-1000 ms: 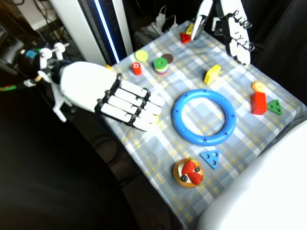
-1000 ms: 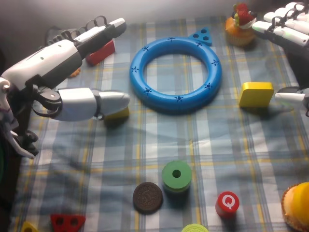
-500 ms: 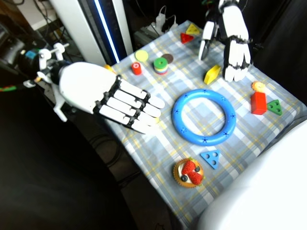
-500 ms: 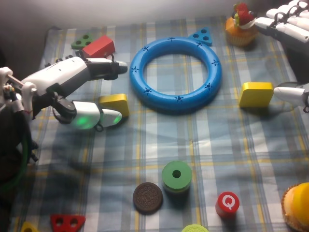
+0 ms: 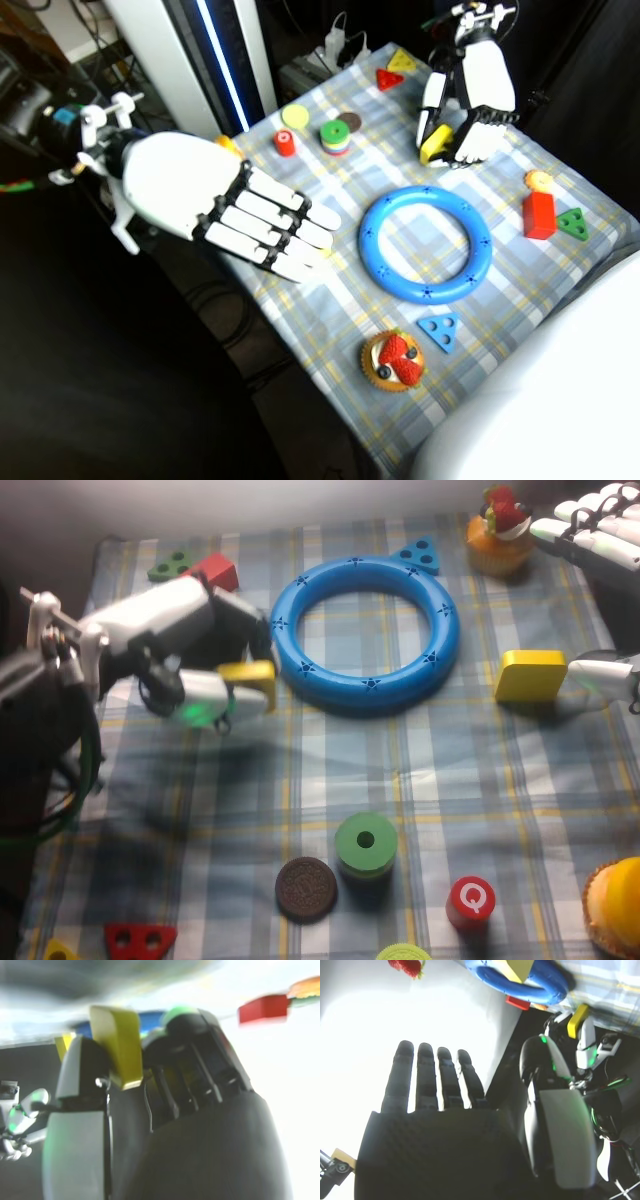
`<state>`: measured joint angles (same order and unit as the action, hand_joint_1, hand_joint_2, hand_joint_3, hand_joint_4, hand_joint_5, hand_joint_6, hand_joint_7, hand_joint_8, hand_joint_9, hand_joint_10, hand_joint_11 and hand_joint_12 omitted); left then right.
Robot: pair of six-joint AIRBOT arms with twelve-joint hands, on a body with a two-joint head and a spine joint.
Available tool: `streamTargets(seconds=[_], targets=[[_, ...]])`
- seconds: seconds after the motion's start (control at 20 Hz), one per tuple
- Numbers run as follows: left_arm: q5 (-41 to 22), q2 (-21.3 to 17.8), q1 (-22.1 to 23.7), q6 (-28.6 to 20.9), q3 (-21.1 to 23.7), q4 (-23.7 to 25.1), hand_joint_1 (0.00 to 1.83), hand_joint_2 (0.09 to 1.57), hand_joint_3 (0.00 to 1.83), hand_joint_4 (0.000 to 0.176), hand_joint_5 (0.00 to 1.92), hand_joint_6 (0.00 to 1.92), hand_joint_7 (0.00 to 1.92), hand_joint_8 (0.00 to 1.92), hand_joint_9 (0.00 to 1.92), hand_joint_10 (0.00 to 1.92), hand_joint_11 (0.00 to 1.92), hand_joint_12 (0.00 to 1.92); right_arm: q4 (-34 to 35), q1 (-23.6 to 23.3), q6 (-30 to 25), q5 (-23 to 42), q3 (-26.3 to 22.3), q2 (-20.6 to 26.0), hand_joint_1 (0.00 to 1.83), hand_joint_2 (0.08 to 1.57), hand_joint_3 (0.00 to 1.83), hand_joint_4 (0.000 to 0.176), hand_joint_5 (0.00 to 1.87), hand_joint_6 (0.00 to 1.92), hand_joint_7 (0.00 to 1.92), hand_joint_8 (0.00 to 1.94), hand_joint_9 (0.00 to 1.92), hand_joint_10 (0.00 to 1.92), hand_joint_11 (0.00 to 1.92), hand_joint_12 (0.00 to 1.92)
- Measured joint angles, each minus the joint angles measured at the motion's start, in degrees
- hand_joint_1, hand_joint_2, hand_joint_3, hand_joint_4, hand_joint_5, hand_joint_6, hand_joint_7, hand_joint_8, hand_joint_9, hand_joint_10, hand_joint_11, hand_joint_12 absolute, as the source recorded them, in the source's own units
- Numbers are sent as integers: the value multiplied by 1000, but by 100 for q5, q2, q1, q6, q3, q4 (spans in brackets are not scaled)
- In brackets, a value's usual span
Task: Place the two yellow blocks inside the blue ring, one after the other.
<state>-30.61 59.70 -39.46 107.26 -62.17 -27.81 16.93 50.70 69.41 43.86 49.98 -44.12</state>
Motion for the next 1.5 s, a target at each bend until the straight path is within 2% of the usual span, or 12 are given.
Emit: streamTargets(seconds=[0.2, 0.5, 0.55, 0.6, 0.65, 0.75, 0.95, 1.05, 1.15, 1.35, 1.45, 1.5], targets=[[39, 96, 581, 4, -96, 420, 1124, 1163, 0, 0, 887, 1131, 850, 1907, 1087, 1921, 1238, 1921, 0, 0, 0, 0, 0, 0, 456, 1268, 0, 22, 0, 0, 0, 0, 0, 0, 0, 0], [879, 1088, 1233, 7, -1141, 166, 1120, 1146, 0, 0, 923, 1081, 791, 1919, 1064, 1921, 1230, 1921, -2, 0, 0, 4, 22, -7, 463, 1280, 4, 6, 0, 0, 0, 0, 0, 0, 0, 0], [1084, 1287, 1248, 11, -1384, -7, 1190, 1207, 4, 0, 801, 1079, 801, 1622, 932, 1798, 1053, 1921, 28, 0, 7, 4, 57, -33, 445, 1286, 5, 0, 0, 0, 0, 0, 0, 0, 0, 0], [1239, 1449, 1252, 13, -1576, -146, 1020, 1175, 0, 0, 466, 792, 604, 862, 522, 1097, 242, 1759, 22, 0, 9, 4, 79, -68, 450, 1285, 3, 2, 0, 0, 0, 0, 0, 0, 0, 0], [1311, 1517, 1252, 11, -1665, -195, 1020, 1175, 0, 0, 466, 792, 604, 862, 522, 1097, 242, 1759, 22, 0, 9, 2, 81, -94, 450, 1285, 3, 2, 0, 0, 0, 0, 0, 0, 0, 0], [1471, 1665, 1252, 28, -1812, -339, 743, 1190, 0, 74, 177, 171, 245, 109, 146, 414, 9, 1317, -26, 0, 9, -52, 138, -214, 508, 1289, 3, 10, 0, 0, 0, 0, 0, 0, 0, 0], [1493, 1738, 1255, 28, -1836, -382, 627, 1198, 2, 110, 50, 6, 15, 4, 14, 144, 0, 898, 2, -2, 7, -247, 286, -341, 422, 1297, 4, 0, 0, 0, 0, 0, 0, 0, 0, 0], [1274, 1486, 1222, 2, -1440, -345, 326, 1323, 11, 98, 45, 1, 1, 0, 13, 27, 0, 422, -9, -7, -33, -343, 361, -444, 564, 1289, 0, 2, 0, 0, 0, 0, 0, 0, 0, 0], [1043, 1307, 1200, -214, -1191, -72, 225, 1364, 20, 89, 48, 2, 5, 1, 27, 28, 0, 409, -9, -7, -72, -400, 389, -492, 618, 1293, 0, 0, 0, 0, 0, 0, 8, 3, 6, 3], [-46, 507, 946, -1290, -457, 820, 120, 1448, 4, 53, 114, 13, 70, 5, 15, 11, 0, 238, 114, -7, -125, -540, 555, -612, 708, 1270, 0, 0, 95, 24, 157, 23, 154, 57, 0, 1111], [-516, 229, 791, -1440, -149, 1003, 156, 1462, 3, 43, 131, 13, 73, 2, 6, 5, 0, 174, 155, -13, -125, -570, 614, -702, 722, 1272, 0, 0, 155, 38, 232, 34, 195, 85, 0, 1246], [-844, 83, 640, -1510, 52, 1034, 254, 1456, 0, 20, 159, 13, 83, 2, 22, 9, 0, 64, 153, -22, -127, -632, 649, -765, 738, 1273, 0, 0, 213, 39, 332, 33, 228, 137, 0, 1326]])
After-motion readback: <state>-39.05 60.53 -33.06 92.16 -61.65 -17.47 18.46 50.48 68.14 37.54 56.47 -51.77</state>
